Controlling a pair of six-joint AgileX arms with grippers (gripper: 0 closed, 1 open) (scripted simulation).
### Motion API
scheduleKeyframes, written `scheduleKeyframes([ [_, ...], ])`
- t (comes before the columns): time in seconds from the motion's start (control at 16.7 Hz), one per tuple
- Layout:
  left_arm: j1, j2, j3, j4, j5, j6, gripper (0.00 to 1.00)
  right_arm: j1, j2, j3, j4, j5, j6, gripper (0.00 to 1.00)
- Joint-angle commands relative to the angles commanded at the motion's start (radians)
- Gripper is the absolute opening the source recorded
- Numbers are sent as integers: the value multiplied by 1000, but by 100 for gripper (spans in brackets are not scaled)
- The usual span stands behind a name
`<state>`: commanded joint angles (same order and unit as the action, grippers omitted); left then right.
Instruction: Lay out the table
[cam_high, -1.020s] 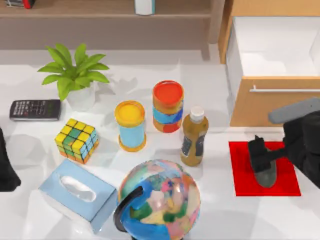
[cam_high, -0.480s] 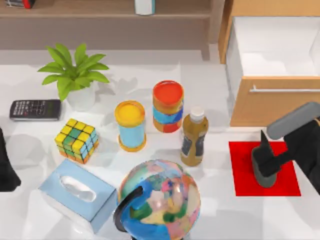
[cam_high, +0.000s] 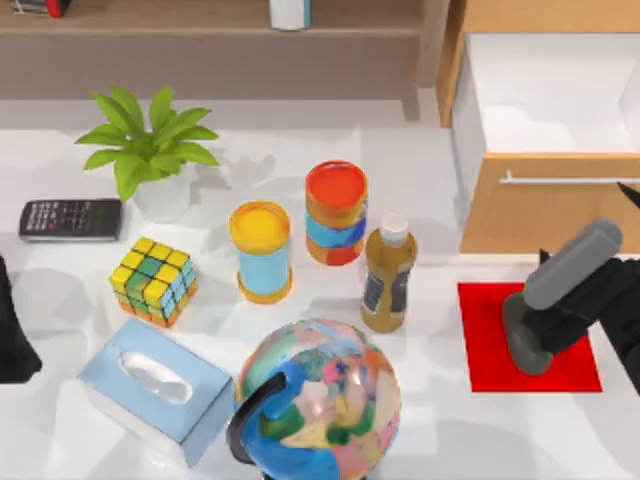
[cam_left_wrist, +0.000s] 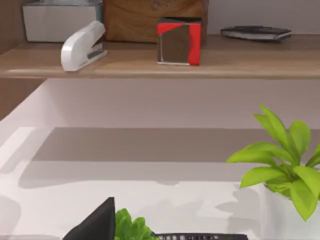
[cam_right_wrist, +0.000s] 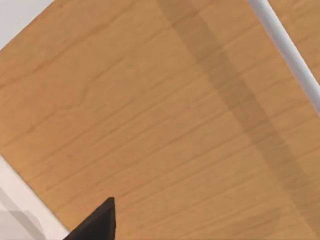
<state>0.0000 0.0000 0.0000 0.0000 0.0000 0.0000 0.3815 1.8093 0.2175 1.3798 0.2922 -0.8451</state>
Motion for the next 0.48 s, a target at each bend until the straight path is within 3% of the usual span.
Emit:
scheduleKeyframes([
  [0.48,0,0,0,0,0,0,100,-13,151,-14,321,64,-592,100],
])
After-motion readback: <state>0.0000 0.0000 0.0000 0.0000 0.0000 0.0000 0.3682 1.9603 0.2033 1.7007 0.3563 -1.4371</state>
